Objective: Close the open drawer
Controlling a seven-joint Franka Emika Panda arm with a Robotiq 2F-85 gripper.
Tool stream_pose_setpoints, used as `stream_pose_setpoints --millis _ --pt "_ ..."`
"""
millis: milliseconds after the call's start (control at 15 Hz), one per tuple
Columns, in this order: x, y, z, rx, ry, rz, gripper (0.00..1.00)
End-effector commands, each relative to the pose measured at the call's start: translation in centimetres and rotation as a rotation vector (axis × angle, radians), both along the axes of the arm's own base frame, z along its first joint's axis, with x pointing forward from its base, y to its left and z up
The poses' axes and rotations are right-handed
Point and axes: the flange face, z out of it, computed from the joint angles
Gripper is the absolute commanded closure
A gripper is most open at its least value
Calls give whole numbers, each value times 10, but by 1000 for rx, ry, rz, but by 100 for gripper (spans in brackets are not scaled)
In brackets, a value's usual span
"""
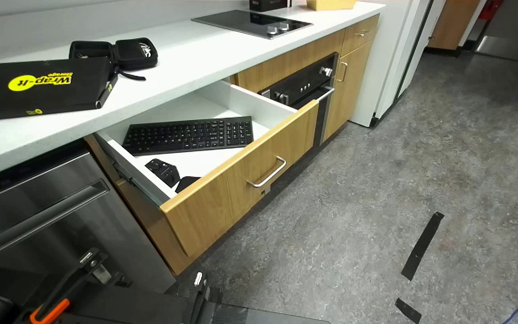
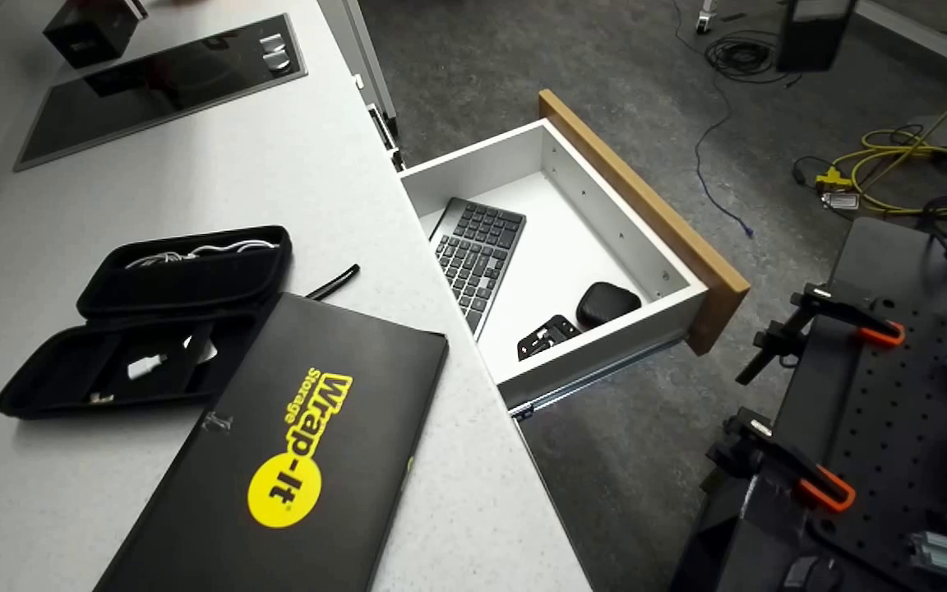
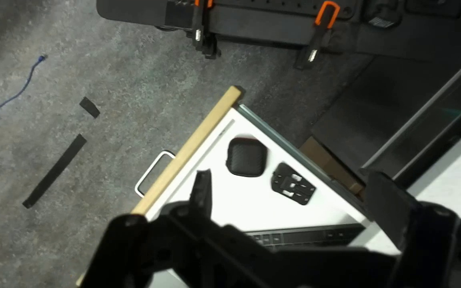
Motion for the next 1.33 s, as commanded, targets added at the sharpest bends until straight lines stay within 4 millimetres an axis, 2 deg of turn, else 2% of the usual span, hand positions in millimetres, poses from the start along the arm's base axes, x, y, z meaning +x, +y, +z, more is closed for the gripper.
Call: stream_pose_setpoints --millis 0,267,400,467,600,933,1267 --pt "22 -81 -49 -53 4 -171 0" --pt "32 -181 -104 -64 31 -374 0" --pt "32 -209 -115 -28 59 -452 0" --pt "24 -191 -109 -25 54 -386 0" --pt "24 -210 -120 -18 76 -427 0" --pt "29 -209 -119 -23 74 -435 0" --pt "67 -259 -170 -74 -58 -611 0"
